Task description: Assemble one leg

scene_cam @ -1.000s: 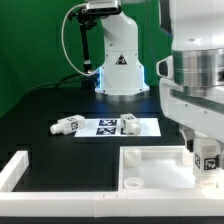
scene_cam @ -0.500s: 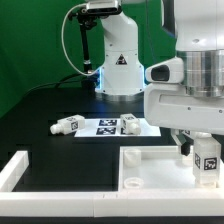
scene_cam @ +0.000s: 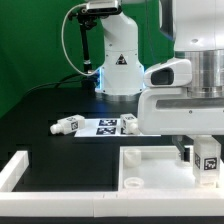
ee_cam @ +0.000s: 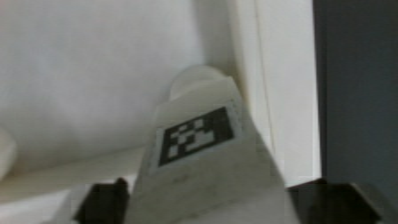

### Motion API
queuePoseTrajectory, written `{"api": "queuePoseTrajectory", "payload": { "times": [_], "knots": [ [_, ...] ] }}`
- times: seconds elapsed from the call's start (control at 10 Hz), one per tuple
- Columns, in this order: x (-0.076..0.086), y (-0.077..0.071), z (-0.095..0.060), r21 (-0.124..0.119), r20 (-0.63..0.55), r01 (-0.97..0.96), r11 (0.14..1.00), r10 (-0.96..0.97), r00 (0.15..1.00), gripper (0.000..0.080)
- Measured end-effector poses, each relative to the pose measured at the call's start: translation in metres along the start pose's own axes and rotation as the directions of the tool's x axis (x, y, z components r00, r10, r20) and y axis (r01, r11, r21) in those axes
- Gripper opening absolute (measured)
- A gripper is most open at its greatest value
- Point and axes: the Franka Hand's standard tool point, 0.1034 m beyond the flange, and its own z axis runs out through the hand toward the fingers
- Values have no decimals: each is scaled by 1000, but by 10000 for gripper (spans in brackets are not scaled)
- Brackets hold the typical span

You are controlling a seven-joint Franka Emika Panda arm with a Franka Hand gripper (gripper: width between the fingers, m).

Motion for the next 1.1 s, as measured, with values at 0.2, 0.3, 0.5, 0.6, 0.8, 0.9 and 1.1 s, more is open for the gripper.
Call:
{"api": "queuePoseTrajectory", "payload": {
  "times": [0.2,0.3,0.5,0.6,0.8,0.9,1.1],
  "knots": [
    [0,1,0,-1,0,-142,990,142,990,285],
    [0,2,0,-2,-2,-232,973,232,973,285],
    [0,5,0,-10,-7,-521,853,521,853,285],
    [0,8,1,-7,3,-670,743,670,743,285],
    [-1,13,2,-3,28,-896,444,896,444,285],
    [-2,15,2,-4,37,-934,358,933,358,285],
    [-3,15,3,-8,36,-964,265,964,264,314]
  ]
}}
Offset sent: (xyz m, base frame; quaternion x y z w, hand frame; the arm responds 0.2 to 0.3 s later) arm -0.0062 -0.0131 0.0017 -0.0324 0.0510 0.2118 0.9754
